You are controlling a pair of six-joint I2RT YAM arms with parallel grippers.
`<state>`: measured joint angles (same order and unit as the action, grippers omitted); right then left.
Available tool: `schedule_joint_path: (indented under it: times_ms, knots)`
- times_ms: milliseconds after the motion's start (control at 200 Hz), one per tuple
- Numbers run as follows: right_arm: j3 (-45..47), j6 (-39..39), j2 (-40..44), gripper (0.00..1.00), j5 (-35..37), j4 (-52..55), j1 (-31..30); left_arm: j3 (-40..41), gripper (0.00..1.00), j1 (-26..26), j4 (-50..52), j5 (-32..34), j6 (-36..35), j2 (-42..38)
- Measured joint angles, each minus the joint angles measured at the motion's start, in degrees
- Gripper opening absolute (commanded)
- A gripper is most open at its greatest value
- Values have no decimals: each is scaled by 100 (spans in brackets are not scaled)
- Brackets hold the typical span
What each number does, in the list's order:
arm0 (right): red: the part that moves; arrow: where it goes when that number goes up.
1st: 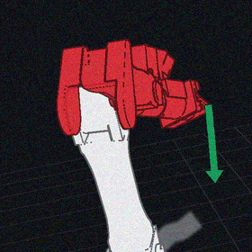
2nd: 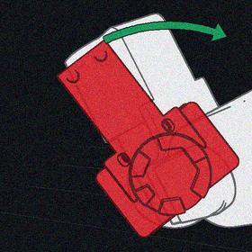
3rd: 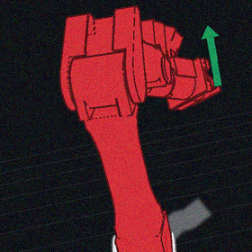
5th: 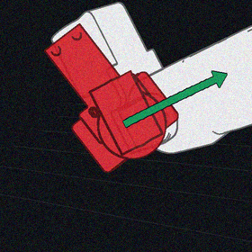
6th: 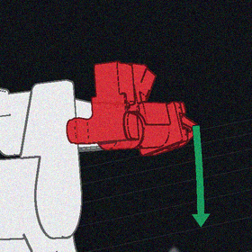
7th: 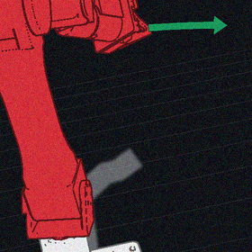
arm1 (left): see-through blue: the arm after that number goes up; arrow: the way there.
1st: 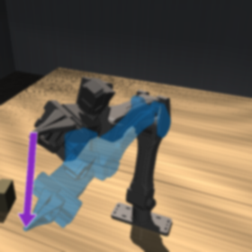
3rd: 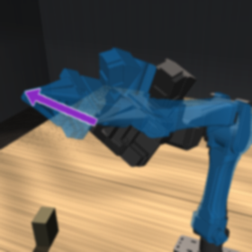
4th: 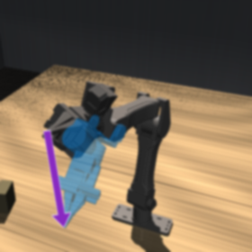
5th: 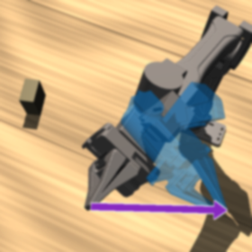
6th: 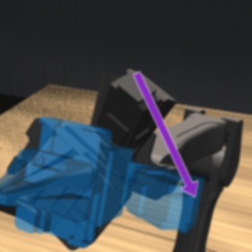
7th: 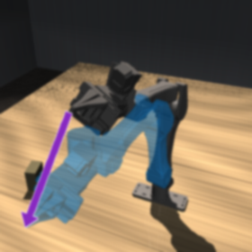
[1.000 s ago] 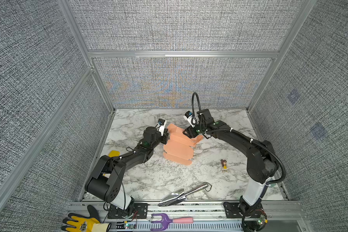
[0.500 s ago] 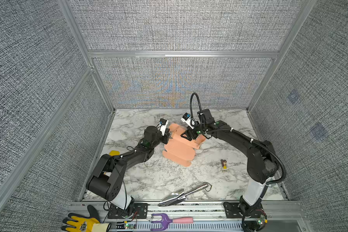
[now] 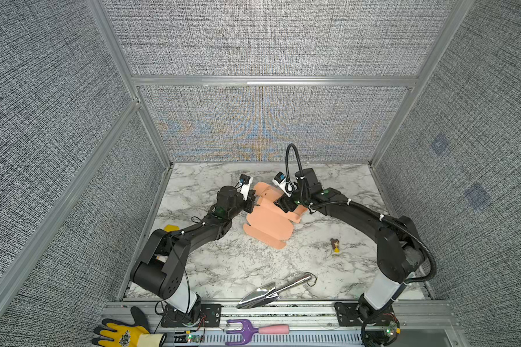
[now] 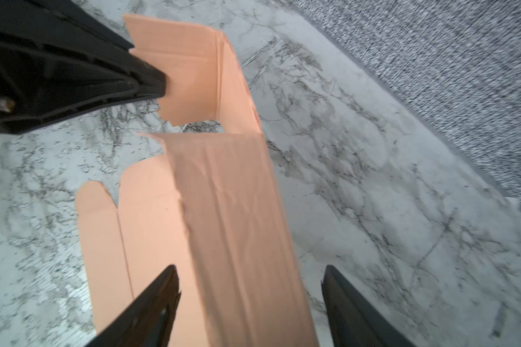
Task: Assemble paper box
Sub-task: Fold the bottom flaps of the flat cardboard box at the center of the table.
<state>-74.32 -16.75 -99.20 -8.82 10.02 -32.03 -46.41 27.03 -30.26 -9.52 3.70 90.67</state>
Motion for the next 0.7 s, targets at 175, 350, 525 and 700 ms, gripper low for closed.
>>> schedule_joint_path:
  times_ms: [175, 350, 525, 700]
  knots:
    - [334, 15, 179, 66, 756, -533, -146, -63, 0, 17, 197, 61, 151, 83]
    - [599, -74, 212, 53, 1475, -968, -356, -225, 0, 15, 236, 212, 280, 243]
    - [686, -332, 61, 34, 2365, -1408, -597, -380, 0, 15, 407, 304, 393, 398]
    - [732, -603, -138, 18, 3119, -1803, -752, -455, 0, 15, 463, 310, 463, 498]
